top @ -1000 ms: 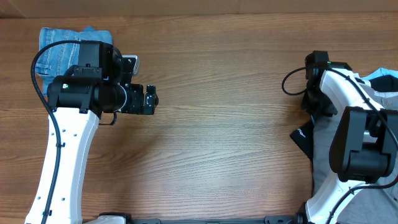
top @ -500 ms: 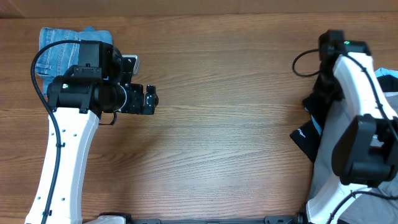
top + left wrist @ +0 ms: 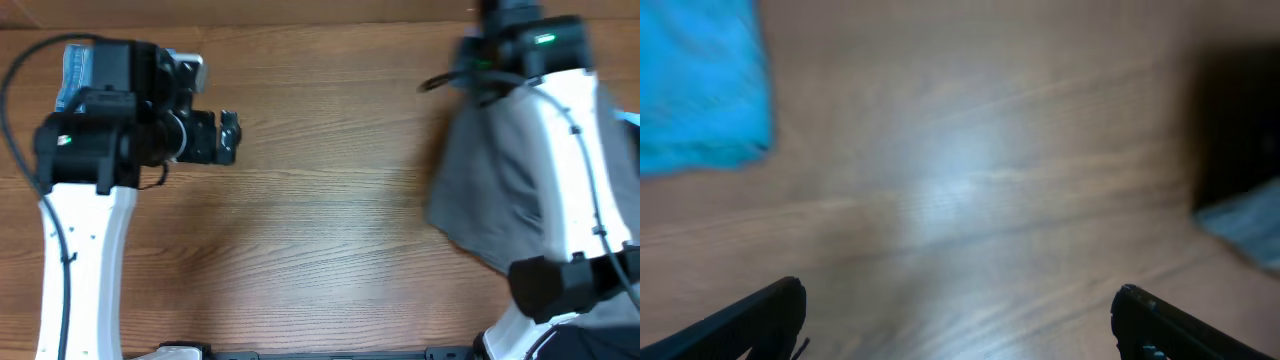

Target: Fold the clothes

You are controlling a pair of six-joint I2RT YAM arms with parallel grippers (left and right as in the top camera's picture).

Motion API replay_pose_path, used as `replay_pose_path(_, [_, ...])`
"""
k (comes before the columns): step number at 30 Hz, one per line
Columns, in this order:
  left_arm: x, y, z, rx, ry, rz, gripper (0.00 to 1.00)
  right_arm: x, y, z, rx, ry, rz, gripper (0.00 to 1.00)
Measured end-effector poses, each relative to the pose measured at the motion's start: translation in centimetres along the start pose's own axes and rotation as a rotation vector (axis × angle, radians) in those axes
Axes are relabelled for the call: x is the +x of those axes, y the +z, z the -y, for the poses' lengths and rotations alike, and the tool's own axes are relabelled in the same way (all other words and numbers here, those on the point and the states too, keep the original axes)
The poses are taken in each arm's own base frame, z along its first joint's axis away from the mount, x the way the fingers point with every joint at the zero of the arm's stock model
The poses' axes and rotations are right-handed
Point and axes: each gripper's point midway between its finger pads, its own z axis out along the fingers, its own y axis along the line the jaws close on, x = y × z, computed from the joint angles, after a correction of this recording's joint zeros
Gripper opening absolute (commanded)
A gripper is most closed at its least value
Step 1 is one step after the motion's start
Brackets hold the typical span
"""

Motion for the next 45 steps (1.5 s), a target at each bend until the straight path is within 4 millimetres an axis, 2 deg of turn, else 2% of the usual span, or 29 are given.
replay_pose_path(1, [-0.5, -1.1, -0.1, -0.02, 0.004, 0.021, 1.0, 0.5, -0.6, -3.3, -0.065, -0.051, 0.009, 0.09])
replay_pose_path(3, [-1.1, -2.8, -0.4, -0.055, 0.008, 0.053, 1.0, 1.8, -1.6, -8.7, -0.166, -0.144, 0.017, 0.62])
replay_pose_path(4, [-1.4, -3.6, -0.6, -0.075, 0.01, 0.069, 1.0, 2.8, -2.3, -11.6, -0.212, -0.198, 0.022, 0.8])
replay_pose_path(5, [-1.6, -4.3, -0.8, -0.092, 0.011, 0.08, 1.0, 3.7, -3.0, -13.8, -0.24, -0.244, 0.029, 0.84])
replay_pose_path(7, [-2.0, -5.5, -1.2, -0.126, 0.012, 0.103, 1.0, 5.8, -4.5, -17.3, -0.268, -0.323, 0.046, 0.87])
replay_pose_path(9, [-2.3, -6.4, -1.5, -0.152, 0.013, 0.123, 1.0, 6.9, -5.4, -18.9, -0.266, -0.364, 0.064, 0.88])
replay_pose_path(11, [-2.5, -6.9, -1.6, -0.167, 0.013, 0.14, 1.0, 7.0, -5.7, -18.6, -0.242, -0.37, 0.069, 0.88])
replay_pose_path(12, [-2.6, -7.0, -1.7, -0.172, 0.013, 0.143, 1.0, 6.7, -5.5, -17.7, -0.215, -0.359, 0.064, 0.88])
replay_pose_path(15, [-2.6, -7.0, -1.8, -0.175, 0.013, 0.143, 1.0, 5.2, -5.2, -14.0, -0.134, -0.3, 0.047, 0.88])
replay_pose_path(16, [-2.6, -7.0, -1.7, -0.171, 0.013, 0.143, 1.0, 4.3, -5.2, -12.0, -0.099, -0.26, 0.045, 0.88])
replay_pose_path(19, [-2.7, -6.6, -1.0, -0.127, 0.042, 0.136, 1.0, 2.3, -5.9, -8.8, -0.056, -0.189, 0.065, 0.88])
replay_pose_path(21, [-2.8, -5.5, -0.3, -0.085, 0.07, 0.108, 1.0, 1.3, -7.0, -7.3, -0.049, -0.151, 0.089, 0.88])
replay_pose_path(23, [-2.7, -3.5, 0.5, -0.049, 0.103, 0.056, 1.0, 0.6, -8.5, -6.6, -0.07, -0.124, 0.118, 0.88])
replay_pose_path(25, [-2.4, -0.7, 1.3, -0.018, 0.139, -0.019, 1.0, 0.3, -10.4, -6.1, -0.106, -0.105, 0.15, 0.89])
replay_pose_path(29, [-1.2, 7.2, 2.6, 0.033, 0.196, -0.218, 1.0, 0.8, -15.0, -5.0, -0.182, -0.072, 0.212, 0.89])
replay_pose_path(33, [0.1, 14.4, 3.0, 0.054, 0.219, -0.357, 1.0, 1.9, -18.6, -3.5, -0.221, -0.045, 0.249, 0.89])
replay_pose_path(37, [0.7, 20.3, 2.4, 0.052, 0.216, -0.412, 1.0, 3.1, -20.0, -2.6, -0.236, -0.034, 0.242, 0.89])
replay_pose_path(41, [1.3, 25.5, 1.8, 0.052, 0.216, -0.435, 1.0, 3.7, -19.9, -2.5, -0.235, -0.034, 0.218, 0.88])
replay_pose_path(45, [2.3, 29.9, 1.3, 0.06, 0.228, -0.452, 1.0, 3.7, -19.8, -2.6, -0.238, -0.035, 0.215, 0.88])
